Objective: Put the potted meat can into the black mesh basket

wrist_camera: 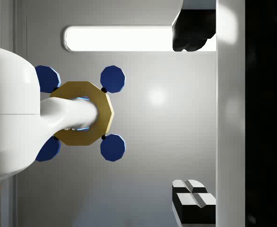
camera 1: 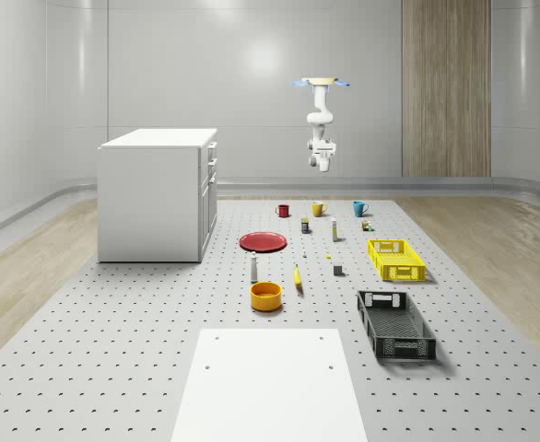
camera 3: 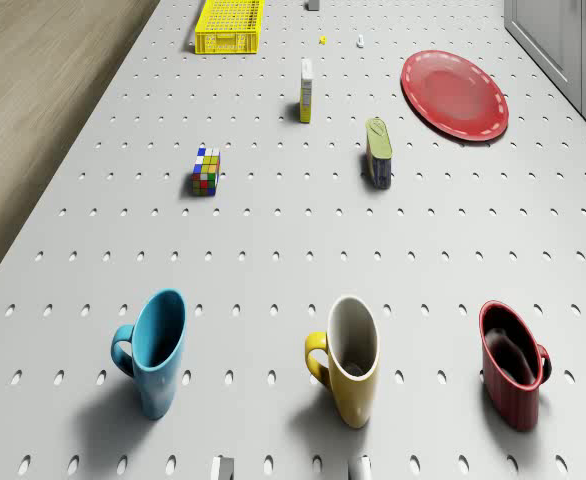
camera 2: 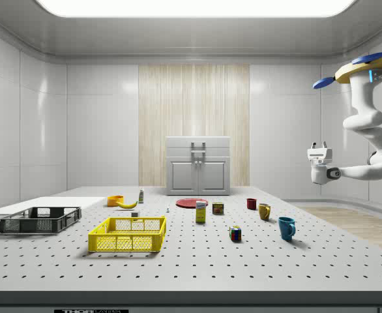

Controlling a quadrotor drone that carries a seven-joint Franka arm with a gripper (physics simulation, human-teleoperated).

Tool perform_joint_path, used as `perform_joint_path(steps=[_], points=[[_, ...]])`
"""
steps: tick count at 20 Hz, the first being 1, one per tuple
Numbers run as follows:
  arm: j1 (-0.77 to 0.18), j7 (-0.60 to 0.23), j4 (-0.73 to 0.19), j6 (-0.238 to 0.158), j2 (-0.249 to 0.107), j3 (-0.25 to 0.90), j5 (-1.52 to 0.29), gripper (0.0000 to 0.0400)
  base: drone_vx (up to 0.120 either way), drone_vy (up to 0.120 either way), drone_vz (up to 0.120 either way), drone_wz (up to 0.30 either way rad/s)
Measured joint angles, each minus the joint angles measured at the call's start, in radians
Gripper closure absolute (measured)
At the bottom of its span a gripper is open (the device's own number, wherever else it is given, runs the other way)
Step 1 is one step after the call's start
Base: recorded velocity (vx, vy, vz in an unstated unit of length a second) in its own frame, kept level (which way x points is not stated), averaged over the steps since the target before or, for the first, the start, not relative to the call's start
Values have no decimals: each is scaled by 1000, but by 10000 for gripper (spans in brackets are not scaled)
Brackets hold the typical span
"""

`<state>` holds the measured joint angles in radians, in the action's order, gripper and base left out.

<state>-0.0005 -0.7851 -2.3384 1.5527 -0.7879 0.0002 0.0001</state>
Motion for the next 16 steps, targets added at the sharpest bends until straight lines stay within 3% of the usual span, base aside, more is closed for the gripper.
perform_joint_path(steps=[4,10,16], points=[[-2,1,85,-69,13,1,1,0,120,-10,0,0],[-4,2,206,-145,53,2,2,0,120,-120,0,0],[-5,3,273,-182,79,3,2,0,120,-120,0,0]])
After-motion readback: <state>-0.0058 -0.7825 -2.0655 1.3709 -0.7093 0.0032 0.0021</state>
